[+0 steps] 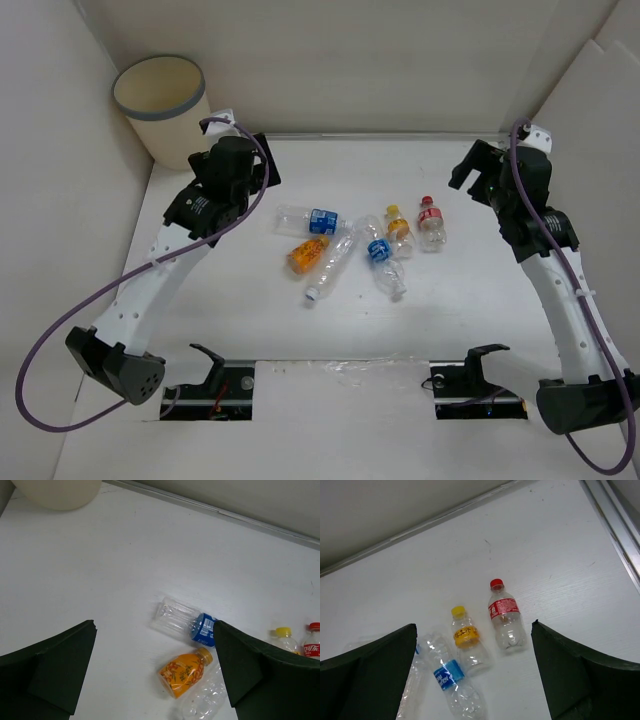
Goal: Put the plastic bottles in the bin
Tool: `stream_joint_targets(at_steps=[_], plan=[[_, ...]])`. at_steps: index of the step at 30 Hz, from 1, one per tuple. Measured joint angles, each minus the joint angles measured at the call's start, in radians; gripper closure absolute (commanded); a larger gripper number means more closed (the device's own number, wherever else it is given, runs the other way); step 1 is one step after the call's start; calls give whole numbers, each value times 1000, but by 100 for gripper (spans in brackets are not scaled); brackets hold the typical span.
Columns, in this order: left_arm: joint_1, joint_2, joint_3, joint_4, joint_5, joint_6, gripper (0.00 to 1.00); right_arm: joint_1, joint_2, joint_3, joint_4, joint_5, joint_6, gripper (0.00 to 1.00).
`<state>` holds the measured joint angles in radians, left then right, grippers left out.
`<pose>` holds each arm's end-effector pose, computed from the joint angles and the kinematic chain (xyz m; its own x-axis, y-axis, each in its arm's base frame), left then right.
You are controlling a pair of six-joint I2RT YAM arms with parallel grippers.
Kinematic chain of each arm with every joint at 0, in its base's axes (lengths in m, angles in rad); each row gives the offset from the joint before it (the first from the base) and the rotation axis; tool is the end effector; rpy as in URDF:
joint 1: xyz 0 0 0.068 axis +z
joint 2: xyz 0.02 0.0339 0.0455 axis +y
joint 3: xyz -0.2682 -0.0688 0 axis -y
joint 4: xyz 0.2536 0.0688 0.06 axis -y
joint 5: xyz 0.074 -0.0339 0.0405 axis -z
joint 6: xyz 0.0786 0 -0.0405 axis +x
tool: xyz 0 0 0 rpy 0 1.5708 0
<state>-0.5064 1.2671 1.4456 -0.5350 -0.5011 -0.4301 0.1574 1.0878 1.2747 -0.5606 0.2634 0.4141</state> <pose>0.2917 -0.1186 0.4236 -0.2906 -0.2570 -0.9217 -0.0984 0.9662 -0.2384 0.2729 0.0226 0.4024 -0.2946 0.3466 -0.8905 0.2257 0.9308 0.2876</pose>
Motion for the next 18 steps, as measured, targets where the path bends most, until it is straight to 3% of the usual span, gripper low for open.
stream_joint_targets(at_steps=[9,18], plan=[[0,-6,0,0,25,0,0,-2,35,0,1,44,-31,0],[0,2,0,1,74,0,0,-42,377,-13,8,-47,-48,1]])
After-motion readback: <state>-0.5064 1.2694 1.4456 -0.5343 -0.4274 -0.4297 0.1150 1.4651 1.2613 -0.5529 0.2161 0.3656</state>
